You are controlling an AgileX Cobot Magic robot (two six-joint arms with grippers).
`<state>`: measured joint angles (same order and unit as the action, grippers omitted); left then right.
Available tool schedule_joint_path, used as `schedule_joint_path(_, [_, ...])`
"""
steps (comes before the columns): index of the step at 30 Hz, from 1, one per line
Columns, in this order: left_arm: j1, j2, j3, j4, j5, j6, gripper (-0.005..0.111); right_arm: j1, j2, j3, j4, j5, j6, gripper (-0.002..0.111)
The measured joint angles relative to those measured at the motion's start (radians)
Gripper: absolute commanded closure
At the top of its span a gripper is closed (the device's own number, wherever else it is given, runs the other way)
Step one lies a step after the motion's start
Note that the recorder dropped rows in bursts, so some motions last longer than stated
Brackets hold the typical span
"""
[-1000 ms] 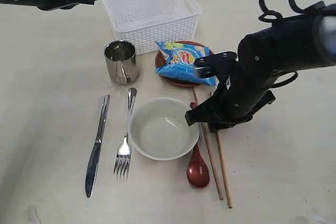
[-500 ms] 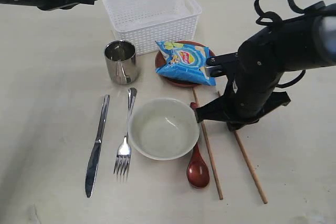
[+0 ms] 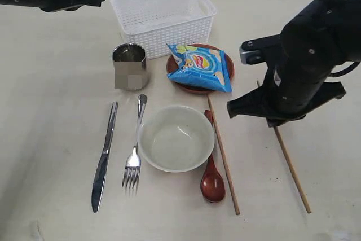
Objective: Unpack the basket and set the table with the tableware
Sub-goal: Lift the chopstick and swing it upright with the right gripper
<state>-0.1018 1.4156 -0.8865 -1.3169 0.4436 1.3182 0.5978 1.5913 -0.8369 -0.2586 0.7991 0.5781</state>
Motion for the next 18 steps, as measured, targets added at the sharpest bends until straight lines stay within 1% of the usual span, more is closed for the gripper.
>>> schedule_joint_path(8, [0.000,0.000,0.000,0.002,0.000,-0.002,0.107,0.000,-0.215,0.000,0.030,0.032,-0.017,0.109])
schedule_joint_path(18, [0.000,0.000,0.000,0.002,0.000,-0.002,0.107,0.000,-0.236,0.000,0.034,0.036,-0.027,0.109])
